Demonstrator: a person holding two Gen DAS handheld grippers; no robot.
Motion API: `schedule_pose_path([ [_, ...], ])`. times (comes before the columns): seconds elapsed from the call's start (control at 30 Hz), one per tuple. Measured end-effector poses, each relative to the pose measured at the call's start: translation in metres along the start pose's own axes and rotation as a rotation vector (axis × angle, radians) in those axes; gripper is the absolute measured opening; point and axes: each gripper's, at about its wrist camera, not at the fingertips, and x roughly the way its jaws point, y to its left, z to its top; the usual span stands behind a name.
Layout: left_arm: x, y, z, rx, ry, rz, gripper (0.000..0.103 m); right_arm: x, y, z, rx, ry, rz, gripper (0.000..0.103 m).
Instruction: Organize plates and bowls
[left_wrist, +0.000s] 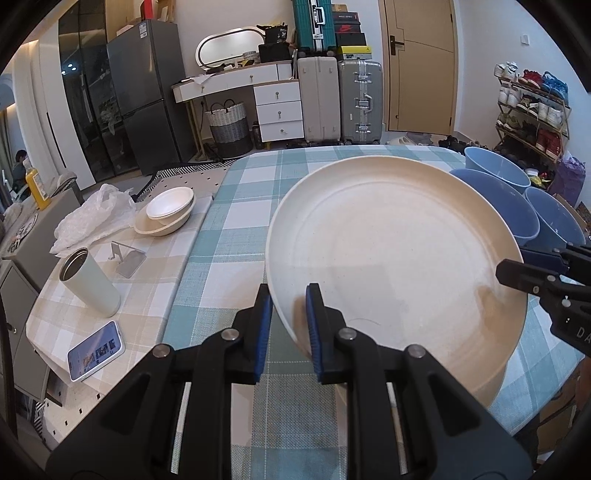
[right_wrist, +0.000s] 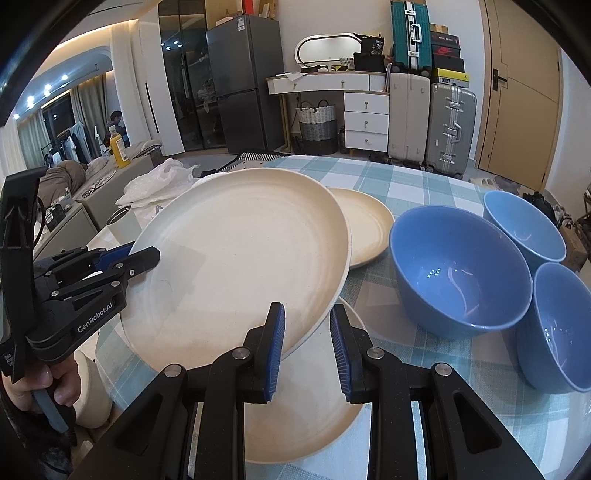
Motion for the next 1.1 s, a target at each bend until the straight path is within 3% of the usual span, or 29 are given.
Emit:
schedule_pose_path([
  [1.1, 0.030, -0.022, -0.050, 0.056, 0.050, -0.042, 0.017, 0.009, -0.007, -0.050, 0.026, 0.076, -0.076, 0.026],
])
